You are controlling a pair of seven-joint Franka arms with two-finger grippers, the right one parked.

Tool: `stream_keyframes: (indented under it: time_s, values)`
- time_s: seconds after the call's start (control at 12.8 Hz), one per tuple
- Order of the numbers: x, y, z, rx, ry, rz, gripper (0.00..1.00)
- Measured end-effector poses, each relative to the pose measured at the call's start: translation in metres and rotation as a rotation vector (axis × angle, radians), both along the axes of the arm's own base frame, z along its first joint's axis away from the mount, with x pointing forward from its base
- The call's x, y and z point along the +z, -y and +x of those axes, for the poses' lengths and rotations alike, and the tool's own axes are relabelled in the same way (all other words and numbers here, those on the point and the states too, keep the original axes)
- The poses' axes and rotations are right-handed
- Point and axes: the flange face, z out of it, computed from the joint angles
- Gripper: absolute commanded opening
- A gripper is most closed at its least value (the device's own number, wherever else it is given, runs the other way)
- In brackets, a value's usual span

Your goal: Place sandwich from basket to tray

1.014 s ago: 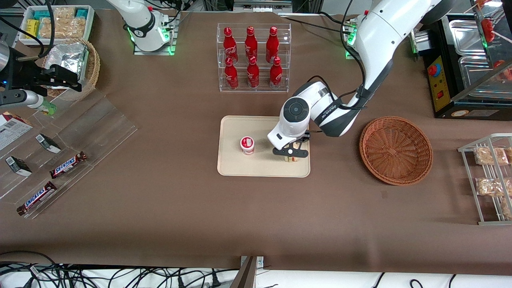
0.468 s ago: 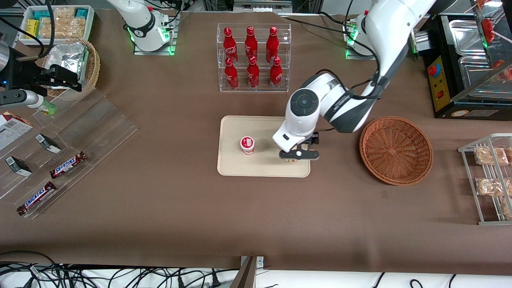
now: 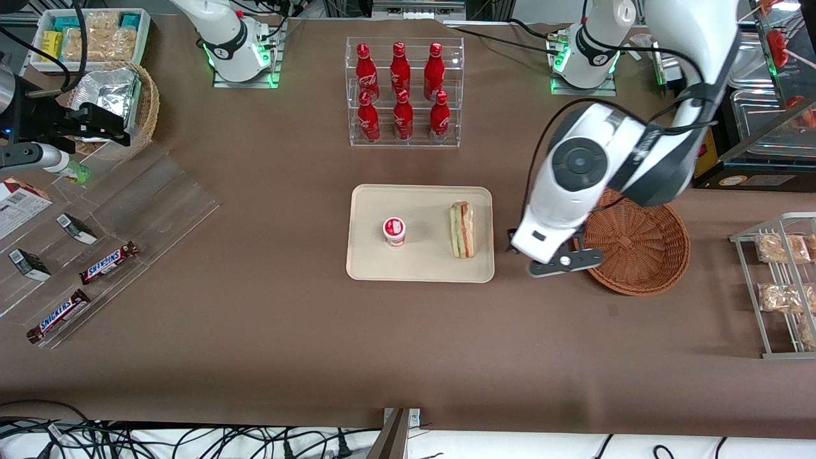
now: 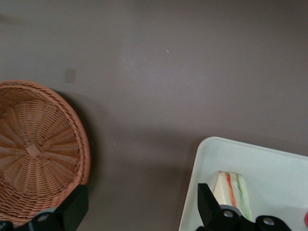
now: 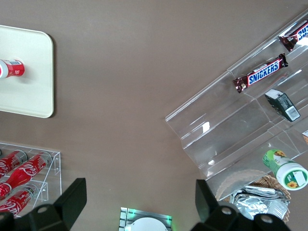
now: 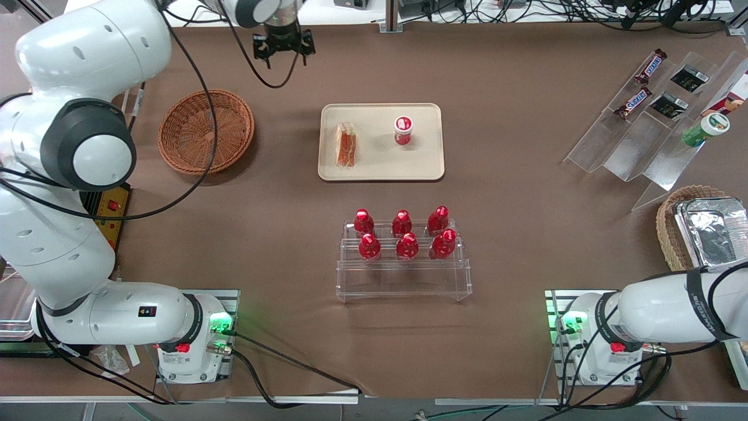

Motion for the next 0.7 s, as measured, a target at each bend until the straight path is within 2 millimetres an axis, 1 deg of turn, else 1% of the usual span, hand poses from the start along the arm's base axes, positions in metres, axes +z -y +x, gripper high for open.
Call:
stream_keyframes:
  time_s: [0.16, 0.31, 0.55, 0.7]
  values:
    - [0.023, -0.028, 0.005, 0.055, 0.014, -0.013, 1.0]
    - [0.041, -0.051, 0.001, 0.087, -0.01, 0.0, 1.0]
    - [0.052, -0.073, 0.0, 0.068, -0.044, -0.014, 1.0]
    - [0.062, -0.092, -0.002, 0.036, -0.069, -0.018, 1.0]
